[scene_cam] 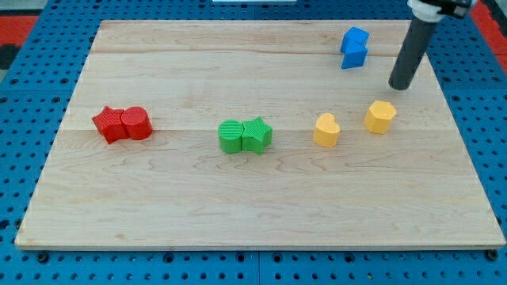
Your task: Move the blue triangle to the top right of the yellow hexagon
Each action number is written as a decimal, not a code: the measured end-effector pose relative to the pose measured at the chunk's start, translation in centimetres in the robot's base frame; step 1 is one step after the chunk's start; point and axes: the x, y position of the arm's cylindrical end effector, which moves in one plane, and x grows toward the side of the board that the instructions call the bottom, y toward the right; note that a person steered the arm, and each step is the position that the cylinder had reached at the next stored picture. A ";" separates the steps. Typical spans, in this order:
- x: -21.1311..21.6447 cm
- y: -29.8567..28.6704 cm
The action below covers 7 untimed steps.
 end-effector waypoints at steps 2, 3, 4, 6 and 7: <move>-6.7 0.1; -7.4 0.1; -7.9 0.1; -8.7 0.1; -10.1 0.0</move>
